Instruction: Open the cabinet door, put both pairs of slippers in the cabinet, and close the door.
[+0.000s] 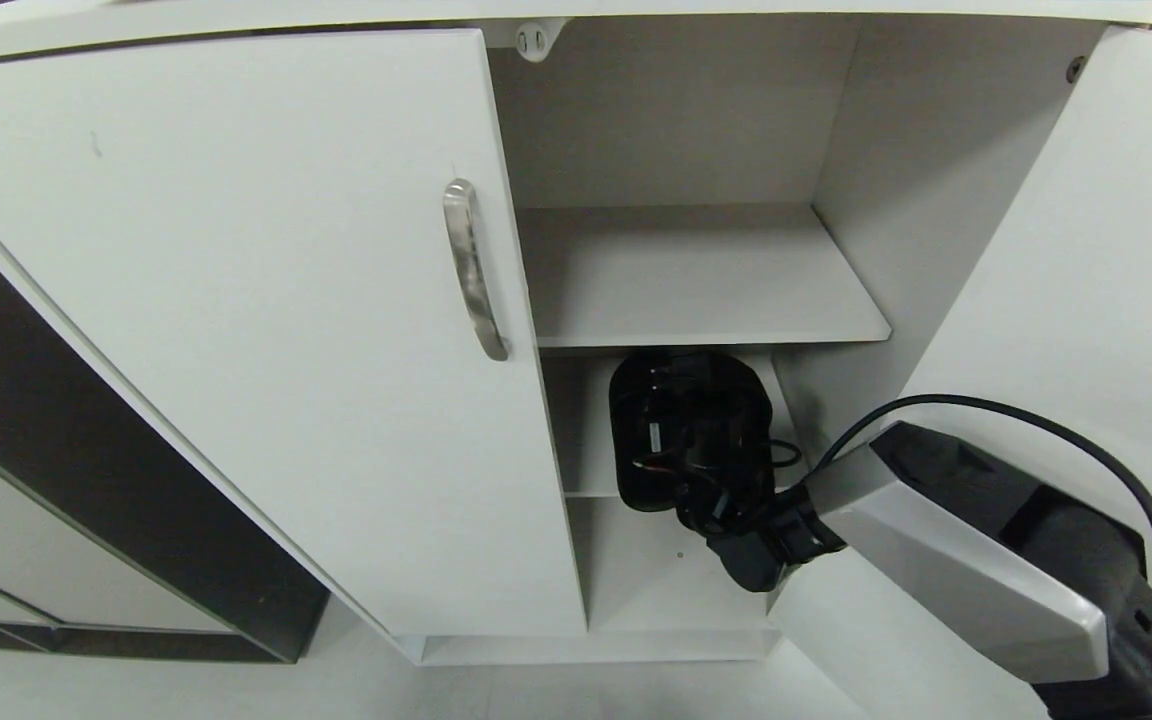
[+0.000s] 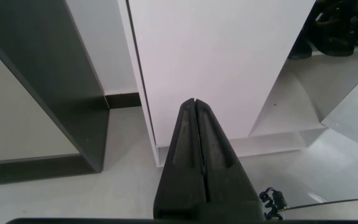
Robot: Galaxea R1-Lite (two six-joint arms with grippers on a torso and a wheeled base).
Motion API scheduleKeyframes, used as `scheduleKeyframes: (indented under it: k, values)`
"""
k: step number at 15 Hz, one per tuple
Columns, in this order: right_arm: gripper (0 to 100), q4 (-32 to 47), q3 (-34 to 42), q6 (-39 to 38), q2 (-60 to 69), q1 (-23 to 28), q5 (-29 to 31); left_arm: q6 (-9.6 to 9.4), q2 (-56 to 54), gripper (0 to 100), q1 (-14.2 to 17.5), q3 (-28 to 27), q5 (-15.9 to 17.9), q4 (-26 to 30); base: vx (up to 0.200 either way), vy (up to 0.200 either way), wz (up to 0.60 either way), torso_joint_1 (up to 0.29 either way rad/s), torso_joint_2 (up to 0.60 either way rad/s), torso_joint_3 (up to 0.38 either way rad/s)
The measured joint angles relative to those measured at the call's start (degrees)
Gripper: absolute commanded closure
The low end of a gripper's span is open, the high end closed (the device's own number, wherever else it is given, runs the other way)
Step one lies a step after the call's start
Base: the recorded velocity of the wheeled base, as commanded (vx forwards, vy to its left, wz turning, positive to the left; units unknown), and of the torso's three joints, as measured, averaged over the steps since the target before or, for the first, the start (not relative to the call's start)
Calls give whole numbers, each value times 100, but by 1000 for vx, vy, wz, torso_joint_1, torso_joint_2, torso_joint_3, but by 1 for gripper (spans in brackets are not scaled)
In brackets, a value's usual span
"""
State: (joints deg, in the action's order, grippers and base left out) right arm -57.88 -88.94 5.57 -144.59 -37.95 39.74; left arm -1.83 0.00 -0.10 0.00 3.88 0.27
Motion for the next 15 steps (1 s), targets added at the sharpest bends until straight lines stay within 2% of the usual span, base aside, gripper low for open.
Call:
scheduleKeyframes:
  k: [7, 8, 13, 15]
  values:
    - [0, -997, 2993, -161, 1303, -573, -93, 6, 0, 100, 2, 0, -2, -2, 0, 0, 0, 0, 0, 0]
    - [0, -1145, 3259, -180, 1445, -625, -104, 6, 0, 100, 0, 0, -7, 0, -200, 0, 0, 2, 7, 7]
    - [0, -1206, 3622, -180, 1764, -656, -115, 6, 0, 100, 2, 0, -2, 5, -200, 0, 0, 1, 3, 0]
    - [0, -1215, 3650, -190, 1793, -645, -112, 6, 0, 100, 2, 0, -7, 2, 0, 0, 0, 0, 0, 0]
